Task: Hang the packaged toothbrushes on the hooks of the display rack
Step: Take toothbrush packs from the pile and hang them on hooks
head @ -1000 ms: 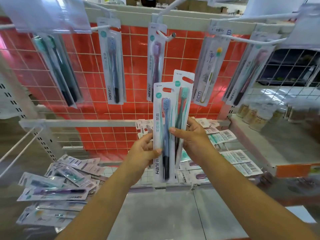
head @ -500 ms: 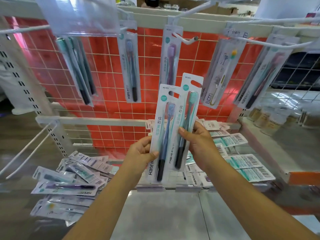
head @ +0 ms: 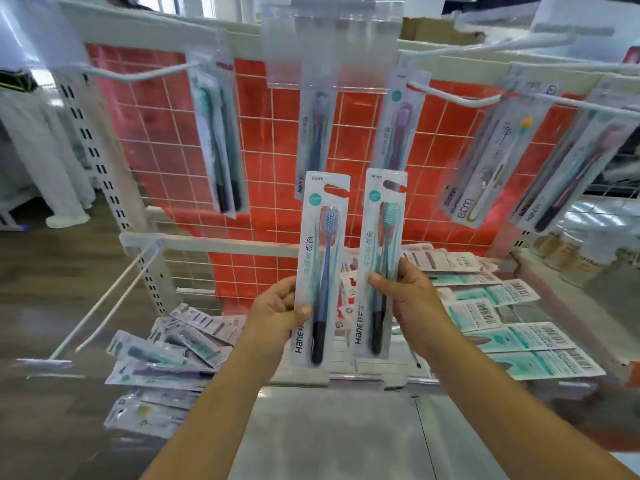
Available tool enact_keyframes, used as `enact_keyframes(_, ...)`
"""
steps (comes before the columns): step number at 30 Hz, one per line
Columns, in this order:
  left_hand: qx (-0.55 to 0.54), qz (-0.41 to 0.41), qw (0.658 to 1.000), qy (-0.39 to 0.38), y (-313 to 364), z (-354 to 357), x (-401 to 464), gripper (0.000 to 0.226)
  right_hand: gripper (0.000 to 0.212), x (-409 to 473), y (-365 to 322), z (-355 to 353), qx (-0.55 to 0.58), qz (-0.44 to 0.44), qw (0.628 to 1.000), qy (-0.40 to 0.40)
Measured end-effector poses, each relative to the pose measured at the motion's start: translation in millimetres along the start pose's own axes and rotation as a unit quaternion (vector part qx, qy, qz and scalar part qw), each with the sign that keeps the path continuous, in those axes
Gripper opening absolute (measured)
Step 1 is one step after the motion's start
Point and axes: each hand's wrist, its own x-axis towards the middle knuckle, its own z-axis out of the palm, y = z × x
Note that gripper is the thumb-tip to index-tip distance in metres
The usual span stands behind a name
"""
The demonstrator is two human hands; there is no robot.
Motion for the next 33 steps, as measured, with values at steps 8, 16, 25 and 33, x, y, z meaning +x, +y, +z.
enact_keyframes(8, -0.014, 0.002, 1.000, 0.025, 9.8, -52.6, -4.4, 0.038, 0.027, -2.4, 10.2, 52.1, -0.003, 0.016, 1.000, -0.026)
enact_keyframes(16, -0.046, 0.029, 0.998, 0.023, 23.7, -94.8, -6.4, 0.036, 0.026, 0.2, 21.1, 102.9, -0.024, 0.001, 0.999, -0.038)
enact_keyframes(25, -0.068, 0.046, 0.996, 0.033, 31.6, -131.7, -8.8, 0.037, 0.023, 2.0, 25.4, 143.1, -0.045, 0.011, 0.998, -0.050)
enact_keyframes(33, -0.108, 0.056, 0.991, 0.055, 34.5, -159.1, -7.4, 0.036, 0.016, 7.9, 11.9, 175.9, -0.109, -0.033, 0.989, -0.092)
